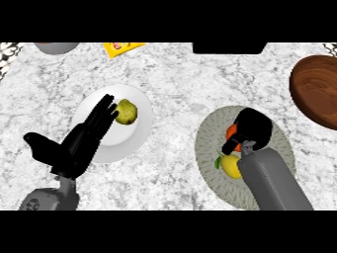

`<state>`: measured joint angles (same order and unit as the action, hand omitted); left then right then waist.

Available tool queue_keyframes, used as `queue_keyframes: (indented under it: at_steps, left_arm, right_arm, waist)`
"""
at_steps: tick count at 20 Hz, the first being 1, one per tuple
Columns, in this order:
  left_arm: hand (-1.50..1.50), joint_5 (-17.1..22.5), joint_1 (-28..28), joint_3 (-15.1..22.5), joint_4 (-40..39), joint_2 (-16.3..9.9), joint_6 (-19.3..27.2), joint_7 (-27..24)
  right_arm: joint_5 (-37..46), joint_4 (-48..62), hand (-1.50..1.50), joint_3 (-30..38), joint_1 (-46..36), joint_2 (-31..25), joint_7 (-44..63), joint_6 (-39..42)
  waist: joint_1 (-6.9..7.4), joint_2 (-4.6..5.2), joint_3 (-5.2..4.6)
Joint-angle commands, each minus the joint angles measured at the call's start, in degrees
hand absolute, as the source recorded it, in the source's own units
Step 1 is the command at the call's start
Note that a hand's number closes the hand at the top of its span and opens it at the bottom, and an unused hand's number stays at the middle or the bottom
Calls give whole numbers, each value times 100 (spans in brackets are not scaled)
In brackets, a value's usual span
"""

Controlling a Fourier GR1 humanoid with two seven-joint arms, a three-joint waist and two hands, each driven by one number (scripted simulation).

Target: Pick the squash from the placemat and place it in the bowl

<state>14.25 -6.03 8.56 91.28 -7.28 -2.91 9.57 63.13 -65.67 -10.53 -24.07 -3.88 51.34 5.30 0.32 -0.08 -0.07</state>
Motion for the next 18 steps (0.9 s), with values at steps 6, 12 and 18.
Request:
queue_keyframes:
  at_steps: [6,12,18]
  left_arm:
    - [0,-112,150,-65,-14,21,-157,-100]
    - [0,-27,-62,-188,-176,90,-112,14]
    - [0,-209,-39,-137,-233,160,6,13]
  right_arm:
    - [479,-438,150,-41,-617,-47,344,192]
    - [749,-2394,150,-309,-669,-48,1039,979]
    - [1171,-3670,150,-214,-1073,-230,1433,2025]
  waist:
    - [-19,-2,6]
    - [-87,-27,3]
    - [-91,-26,3]
